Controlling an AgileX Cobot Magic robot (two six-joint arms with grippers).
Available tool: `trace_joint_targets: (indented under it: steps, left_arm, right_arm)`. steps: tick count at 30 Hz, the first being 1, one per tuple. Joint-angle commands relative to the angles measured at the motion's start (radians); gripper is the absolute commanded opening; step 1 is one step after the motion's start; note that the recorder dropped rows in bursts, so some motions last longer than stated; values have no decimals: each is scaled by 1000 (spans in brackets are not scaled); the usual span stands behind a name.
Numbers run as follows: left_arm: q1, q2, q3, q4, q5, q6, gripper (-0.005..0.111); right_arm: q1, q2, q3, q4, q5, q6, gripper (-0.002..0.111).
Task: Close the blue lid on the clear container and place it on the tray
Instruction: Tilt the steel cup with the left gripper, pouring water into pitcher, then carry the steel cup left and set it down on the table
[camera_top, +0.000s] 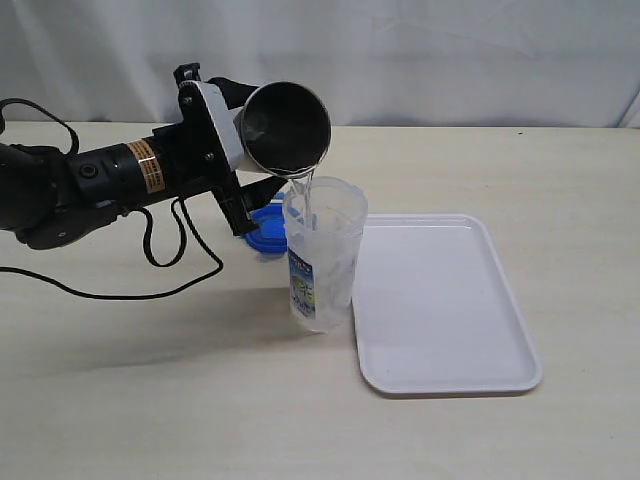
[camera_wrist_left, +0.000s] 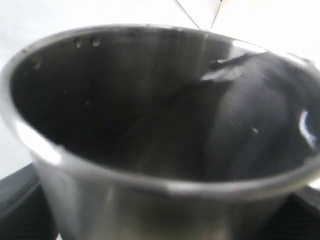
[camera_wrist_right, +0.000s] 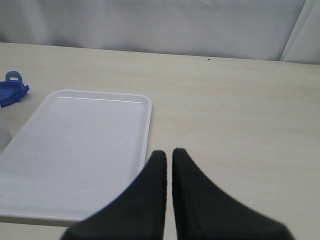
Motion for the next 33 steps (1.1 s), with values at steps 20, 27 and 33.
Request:
trace_joint_targets:
  steps: [20,27,33]
  left_arm:
    - [-6,-24,-19,-33,-34,61,0]
    - [-6,-24,-19,-30,-34,-126,0]
    - [-6,-24,-19,-30,-34,-301,0]
  right_arm:
    - [-4,-5,2,-1,-11,2,5]
    - [-4,-5,2,-1,-11,2,5]
    - [-4,-5,2,-1,-11,2,5]
